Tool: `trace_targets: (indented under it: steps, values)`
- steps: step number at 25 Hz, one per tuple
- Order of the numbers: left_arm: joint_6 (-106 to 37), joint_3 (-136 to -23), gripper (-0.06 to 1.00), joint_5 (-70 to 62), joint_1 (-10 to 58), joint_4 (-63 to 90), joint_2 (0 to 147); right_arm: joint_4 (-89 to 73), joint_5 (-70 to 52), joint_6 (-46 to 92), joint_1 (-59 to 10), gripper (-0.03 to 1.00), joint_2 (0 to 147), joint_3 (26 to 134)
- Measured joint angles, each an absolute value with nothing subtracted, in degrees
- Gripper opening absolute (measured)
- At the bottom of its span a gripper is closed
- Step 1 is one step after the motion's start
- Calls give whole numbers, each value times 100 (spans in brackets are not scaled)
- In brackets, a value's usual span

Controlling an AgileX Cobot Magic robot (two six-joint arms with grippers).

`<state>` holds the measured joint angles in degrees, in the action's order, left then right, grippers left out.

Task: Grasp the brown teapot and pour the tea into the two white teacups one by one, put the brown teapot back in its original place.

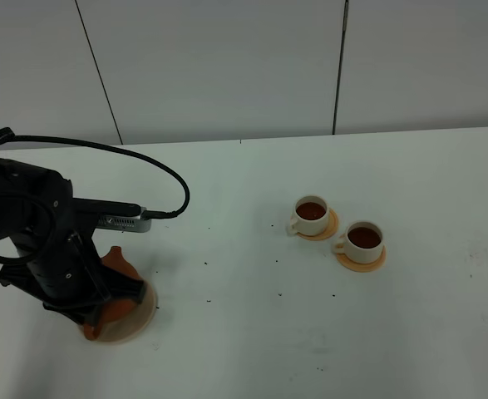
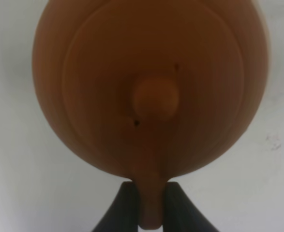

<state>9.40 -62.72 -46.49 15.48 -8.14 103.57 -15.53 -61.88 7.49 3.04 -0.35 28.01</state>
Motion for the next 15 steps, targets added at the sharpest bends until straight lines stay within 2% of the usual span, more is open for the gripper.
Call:
trace_targets:
  steps: [15]
  values:
    - [832, -6272, 17, -4769, 1548, -752, 10449, -1553, -6188, 749, 304, 24, -35, 2801]
